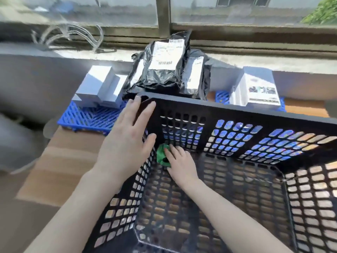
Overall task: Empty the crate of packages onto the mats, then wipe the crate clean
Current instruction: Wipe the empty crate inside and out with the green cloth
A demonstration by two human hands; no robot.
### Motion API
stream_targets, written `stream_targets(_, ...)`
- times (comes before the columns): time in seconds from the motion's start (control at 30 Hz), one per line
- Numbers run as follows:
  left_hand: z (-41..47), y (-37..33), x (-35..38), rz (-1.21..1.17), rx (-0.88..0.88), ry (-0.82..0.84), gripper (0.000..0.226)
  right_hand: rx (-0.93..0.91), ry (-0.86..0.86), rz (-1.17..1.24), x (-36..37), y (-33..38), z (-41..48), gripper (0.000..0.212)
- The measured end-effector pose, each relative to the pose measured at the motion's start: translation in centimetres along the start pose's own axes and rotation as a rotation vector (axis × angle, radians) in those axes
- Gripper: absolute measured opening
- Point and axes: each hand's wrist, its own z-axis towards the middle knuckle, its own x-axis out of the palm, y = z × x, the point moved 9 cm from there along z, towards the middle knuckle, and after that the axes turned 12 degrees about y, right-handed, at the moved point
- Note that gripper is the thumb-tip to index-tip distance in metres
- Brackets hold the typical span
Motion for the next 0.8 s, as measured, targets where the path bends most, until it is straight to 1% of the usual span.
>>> stream_targets(0.03,-0.1,0.0,0.1,0.013,-0.008,-0.001,0.070,0.005,0.030,0.015,0.9,0.2,0.2,0.073)
stream_targets(0.1,-0.1,0.1,0.4,0.076,-0.023,0.006,0.068,0.020,0.025,0.068,1.5,0.4,0.6,0.069)
stream_targets(0.17,0.0,-0.3,0.5,0.234,-0.003,-0.003,0.065,0.057,-0.018,0.136,1.3,0.4,0.9,0.064)
stream_targets(0.23,0.2,-0.7,0.7,0.367,0.021,-0.017,0.065,0.036,-0.040,0.126,1.8,0.9,0.8,0.061)
stream_targets(0.3,0.3,-0.5,1.1,0.416,0.010,0.025,0.066,-0.088,-0.033,0.081,3.1,2.5,-0.4,0.060)
stream_targets(0.37,0.6,0.0,1.8,0.434,-0.010,0.079,0.068,-0.297,-0.043,0.059,4.6,4.6,-2.8,0.055)
stream_targets(0.5,0.9,0.2,2.3,0.481,0.005,0.106,0.069,-0.700,-0.087,-0.098,6.7,6.3,-7.3,0.034)
stream_targets(0.57,0.8,0.1,2.1,0.477,-0.007,0.100,0.068,-0.802,-0.111,-0.195,6.3,5.8,-7.3,0.030)
stream_targets(0.6,0.8,0.1,2.1,0.478,-0.011,0.102,0.068,-0.804,-0.139,-0.225,5.6,5.2,-6.6,0.030)
stream_targets(0.67,0.8,0.1,2.1,0.473,-0.010,0.099,0.068,-0.701,-0.203,-0.235,3.9,3.2,-4.4,0.034)
stream_targets(0.73,0.9,0.1,2.1,0.464,-0.002,0.088,0.068,-0.514,-0.247,-0.210,1.9,0.4,-2.0,0.040)
stream_targets(0.8,0.9,0.2,2.1,0.450,-0.003,0.081,0.067,-0.320,-0.244,-0.158,0.5,-2.1,-0.4,0.040)
